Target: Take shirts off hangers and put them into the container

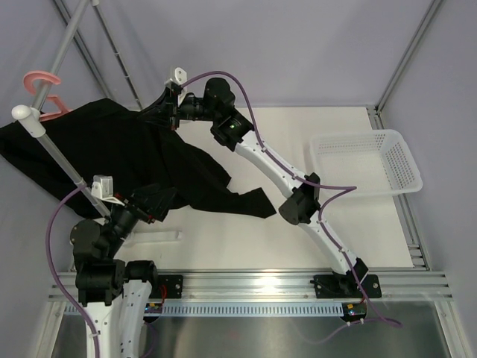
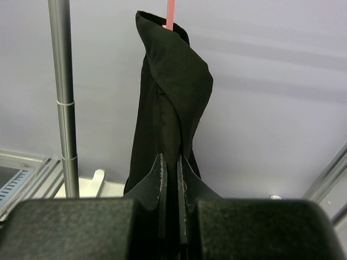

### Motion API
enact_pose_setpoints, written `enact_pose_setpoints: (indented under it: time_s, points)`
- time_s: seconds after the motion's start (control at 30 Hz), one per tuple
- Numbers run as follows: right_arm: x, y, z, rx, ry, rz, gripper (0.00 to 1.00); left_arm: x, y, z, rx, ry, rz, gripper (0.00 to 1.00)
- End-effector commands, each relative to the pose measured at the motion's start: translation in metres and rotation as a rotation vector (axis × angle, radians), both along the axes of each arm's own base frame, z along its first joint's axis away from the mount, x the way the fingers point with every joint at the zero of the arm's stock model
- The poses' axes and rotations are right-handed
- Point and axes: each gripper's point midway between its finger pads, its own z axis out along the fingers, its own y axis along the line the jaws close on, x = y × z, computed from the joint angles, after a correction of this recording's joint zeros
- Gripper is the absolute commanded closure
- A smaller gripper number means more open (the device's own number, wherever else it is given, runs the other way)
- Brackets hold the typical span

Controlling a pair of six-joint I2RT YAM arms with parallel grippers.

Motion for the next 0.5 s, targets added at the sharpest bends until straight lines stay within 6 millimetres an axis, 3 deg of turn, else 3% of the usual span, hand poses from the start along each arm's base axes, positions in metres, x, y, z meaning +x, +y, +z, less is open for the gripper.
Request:
enact_pose_setpoints:
  time_s: [0.0,0.1,0.17,0.23,0.37,0.43,0.47]
  points:
    - [-0.005,-0.025,0.046,0.016,-0.027,-0.074,1.0,-0.004,0.006,0.023,0.058,-0.059,0.035,0.22]
    - [0.008,-0.043,0.051,0.003,0.044,-0.102,1.0,-0.004,0.015,0.03,0.079,-0.053,0.094,0.22]
    - [0.018,-0.046,0.039,-0.025,0.076,-0.133,1.0,-0.002,0.021,0.032,0.085,-0.044,0.13,0.21]
    - [0.017,-0.05,0.044,-0.028,0.074,-0.15,1.0,0.0,0.027,0.031,0.097,-0.027,0.167,0.2]
    - [0.017,-0.052,0.03,-0.099,0.141,-0.181,1.0,0.015,0.043,0.025,0.127,0.021,0.259,0.2]
    - [0.011,-0.059,0.038,-0.103,0.147,-0.2,1.0,0.023,0.057,0.021,0.15,0.038,0.336,0.2]
    - [0.013,-0.055,0.021,-0.137,0.148,-0.229,1.0,0.027,0.062,0.019,0.155,0.049,0.36,0.2]
